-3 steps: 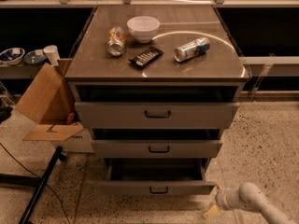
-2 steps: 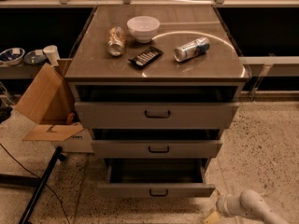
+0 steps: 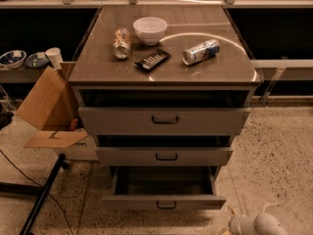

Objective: Open bottom drawer

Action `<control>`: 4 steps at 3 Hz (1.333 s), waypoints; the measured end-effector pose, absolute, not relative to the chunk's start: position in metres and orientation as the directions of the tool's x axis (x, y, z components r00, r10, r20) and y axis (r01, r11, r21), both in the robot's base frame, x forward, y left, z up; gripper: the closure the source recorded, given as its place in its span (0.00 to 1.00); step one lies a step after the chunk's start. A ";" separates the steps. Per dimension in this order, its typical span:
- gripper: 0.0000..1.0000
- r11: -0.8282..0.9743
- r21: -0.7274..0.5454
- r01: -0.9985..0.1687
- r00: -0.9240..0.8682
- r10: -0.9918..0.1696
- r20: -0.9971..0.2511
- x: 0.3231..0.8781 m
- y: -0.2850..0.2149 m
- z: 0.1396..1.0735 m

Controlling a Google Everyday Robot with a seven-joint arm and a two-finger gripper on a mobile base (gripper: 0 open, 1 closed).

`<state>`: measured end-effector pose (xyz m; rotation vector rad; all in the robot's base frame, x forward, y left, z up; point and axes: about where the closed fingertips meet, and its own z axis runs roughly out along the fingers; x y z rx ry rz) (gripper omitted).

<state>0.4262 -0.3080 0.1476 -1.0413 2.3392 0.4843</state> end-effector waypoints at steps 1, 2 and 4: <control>0.00 0.705 0.051 -0.708 -0.585 -0.544 -0.601 0.420 -0.321 0.167; 0.00 0.778 -0.050 -0.626 -0.589 -0.515 -0.623 0.432 -0.328 0.202; 0.00 0.729 -0.145 -0.669 -0.494 -0.582 -0.646 0.484 -0.314 0.223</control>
Offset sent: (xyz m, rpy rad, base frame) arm 0.0111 -0.0393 0.0853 -0.1465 -0.2112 -0.3223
